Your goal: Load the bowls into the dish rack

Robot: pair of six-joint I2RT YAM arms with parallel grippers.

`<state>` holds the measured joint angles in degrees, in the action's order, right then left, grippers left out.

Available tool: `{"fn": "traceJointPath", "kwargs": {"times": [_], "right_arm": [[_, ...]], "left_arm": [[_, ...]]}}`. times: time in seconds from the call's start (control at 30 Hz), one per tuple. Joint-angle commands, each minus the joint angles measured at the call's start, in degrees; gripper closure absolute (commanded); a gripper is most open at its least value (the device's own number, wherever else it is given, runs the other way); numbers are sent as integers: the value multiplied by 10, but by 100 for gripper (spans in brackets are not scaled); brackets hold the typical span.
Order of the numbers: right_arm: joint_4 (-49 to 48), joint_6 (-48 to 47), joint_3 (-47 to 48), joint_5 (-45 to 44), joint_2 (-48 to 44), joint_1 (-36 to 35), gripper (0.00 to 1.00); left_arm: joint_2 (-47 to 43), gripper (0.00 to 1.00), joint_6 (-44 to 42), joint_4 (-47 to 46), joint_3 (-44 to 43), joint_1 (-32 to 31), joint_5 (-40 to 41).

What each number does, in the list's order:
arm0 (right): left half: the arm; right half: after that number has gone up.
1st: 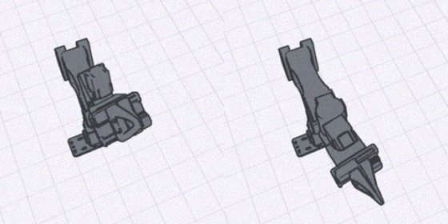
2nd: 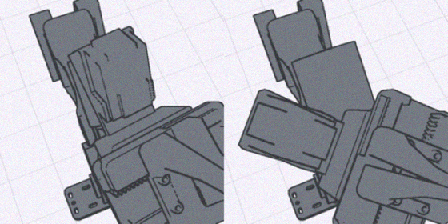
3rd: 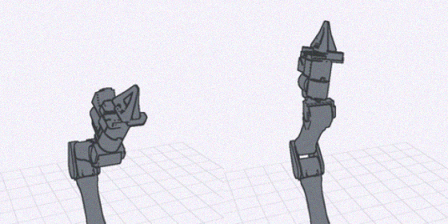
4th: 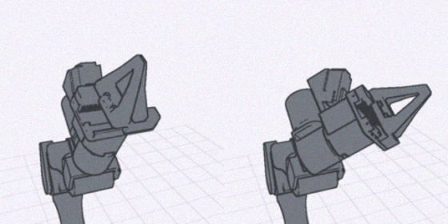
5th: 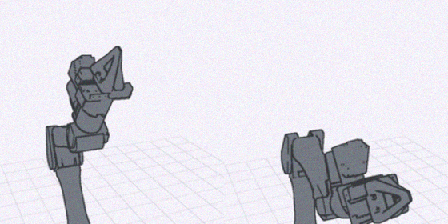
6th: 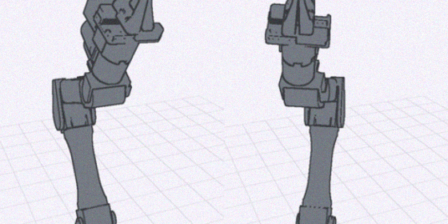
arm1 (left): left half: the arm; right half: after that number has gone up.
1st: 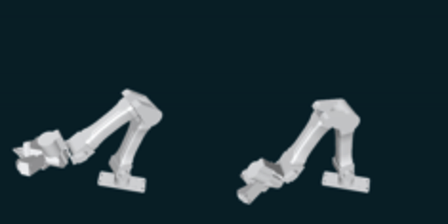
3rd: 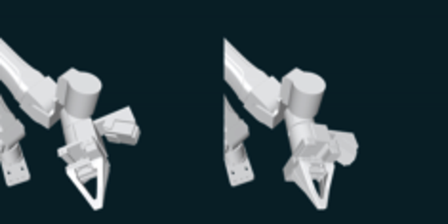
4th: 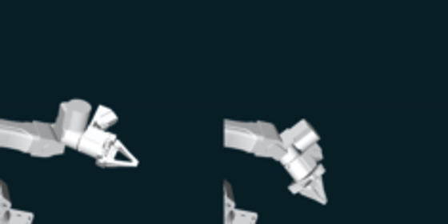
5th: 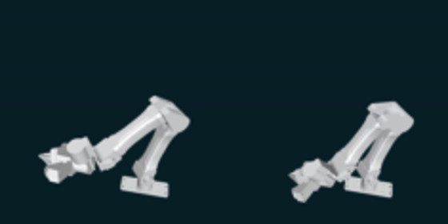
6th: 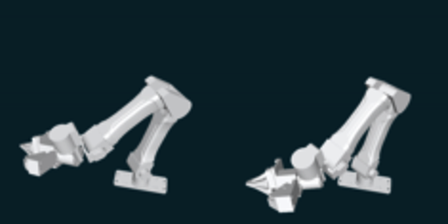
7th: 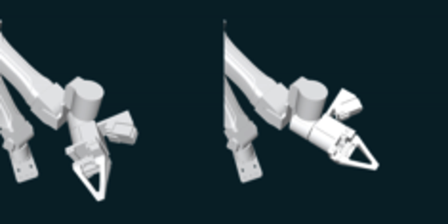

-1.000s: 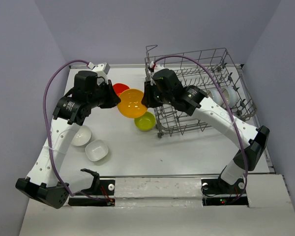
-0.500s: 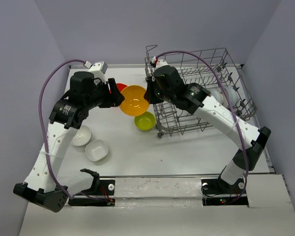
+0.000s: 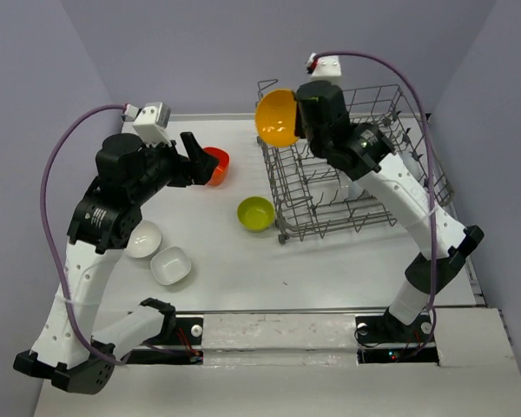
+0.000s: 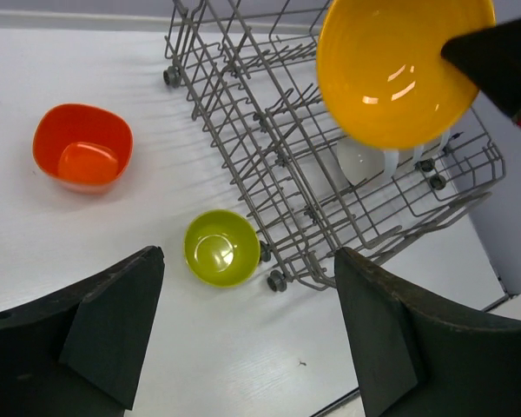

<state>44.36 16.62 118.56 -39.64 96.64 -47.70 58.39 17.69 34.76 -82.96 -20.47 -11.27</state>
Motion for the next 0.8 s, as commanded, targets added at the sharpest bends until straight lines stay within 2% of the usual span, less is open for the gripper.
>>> {"fn": "traceJointPath", "kwargs": {"times": [0.0, 0.03, 0.13, 0.23, 0.27, 0.3, 0.33, 0.4, 0.43, 0.5, 0.63, 0.7, 0.77], "right_arm": [[-51, -59, 52, -84, 10, 130, 99], [-97, -71, 37, -87, 10, 174, 99], [-160, -134, 27, -112, 28, 214, 99], [-216, -218, 60, -147, 87, 245, 99], [-264, -247, 64, -155, 114, 256, 99], [-302, -314, 59, -179, 125, 262, 99], [-396, -353, 50, -191, 135, 267, 99], [-500, -473, 17, -211, 161, 282, 99], [-569, -503, 15, -214, 174, 288, 99], [-620, -547, 22, -211, 198, 300, 99], [-820, -671, -43, -183, 236, 328, 99], [-870, -697, -68, -180, 247, 341, 99], [-874, -680, -83, -181, 265, 364, 99]], "left_arm": [[-49, 11, 1, -64, 31, 3, 7], [-55, 9, 1, -69, 39, 3, 11], [-65, 7, 1, -87, 68, 3, 31], [-69, 6, 3, -108, 104, 3, 31], [-70, 6, 3, -121, 126, 3, 33], [-71, 6, 2, -128, 137, 3, 40], [-71, 6, 0, -134, 147, 3, 41], [-72, 6, -2, -148, 174, 3, 56], [-74, 6, -1, -153, 183, 3, 56], [-79, 6, 1, -172, 198, 3, 52], [-80, 5, 12, -196, 243, 3, 49], [-87, 5, 15, -203, 253, 3, 51], [-98, 4, 16, -209, 267, 3, 62]]}}
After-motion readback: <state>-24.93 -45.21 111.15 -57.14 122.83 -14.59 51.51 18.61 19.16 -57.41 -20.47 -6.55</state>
